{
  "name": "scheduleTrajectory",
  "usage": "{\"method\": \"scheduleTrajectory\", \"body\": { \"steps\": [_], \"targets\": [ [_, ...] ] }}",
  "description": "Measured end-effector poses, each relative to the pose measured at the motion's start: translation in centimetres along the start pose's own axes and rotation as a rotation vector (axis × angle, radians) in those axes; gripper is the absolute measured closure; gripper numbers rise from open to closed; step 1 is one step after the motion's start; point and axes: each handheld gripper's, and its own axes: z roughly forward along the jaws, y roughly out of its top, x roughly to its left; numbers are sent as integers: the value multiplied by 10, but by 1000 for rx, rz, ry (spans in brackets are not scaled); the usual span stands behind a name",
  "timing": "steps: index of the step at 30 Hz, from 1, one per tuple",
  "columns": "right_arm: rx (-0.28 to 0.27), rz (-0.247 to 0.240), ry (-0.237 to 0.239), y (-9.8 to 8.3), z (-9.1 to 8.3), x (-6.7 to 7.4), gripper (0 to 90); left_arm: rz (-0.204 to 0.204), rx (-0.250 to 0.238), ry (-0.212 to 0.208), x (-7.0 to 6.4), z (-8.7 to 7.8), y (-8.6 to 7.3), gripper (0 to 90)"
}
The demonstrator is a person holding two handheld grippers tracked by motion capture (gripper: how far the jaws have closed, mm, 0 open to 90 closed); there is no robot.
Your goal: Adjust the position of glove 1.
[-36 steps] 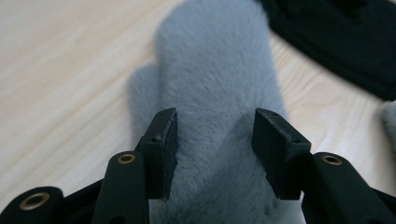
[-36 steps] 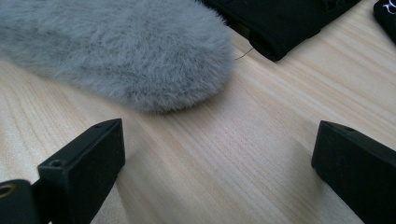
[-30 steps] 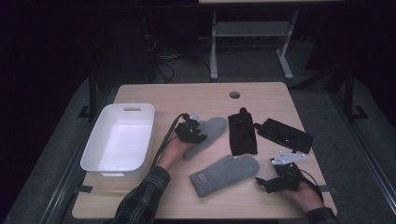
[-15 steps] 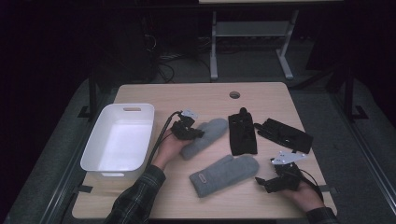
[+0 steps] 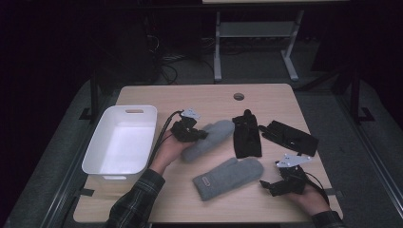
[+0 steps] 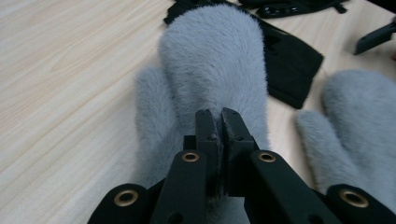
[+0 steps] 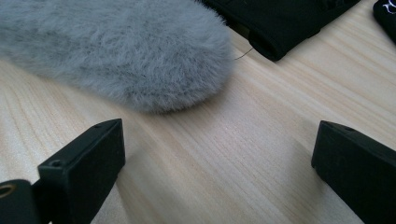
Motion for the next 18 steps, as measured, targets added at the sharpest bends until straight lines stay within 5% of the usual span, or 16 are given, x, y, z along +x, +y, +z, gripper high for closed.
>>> {"method": "scheduleTrajectory", "body": {
  "steps": [10,18],
  "targets": [
    [1,-3,0,0,0,0,25,19,-27,-40,-22,-23,8,869],
    [0,-5,2,0,0,0,25,66,-17,-102,-54,-31,12,868]
  ]
}}
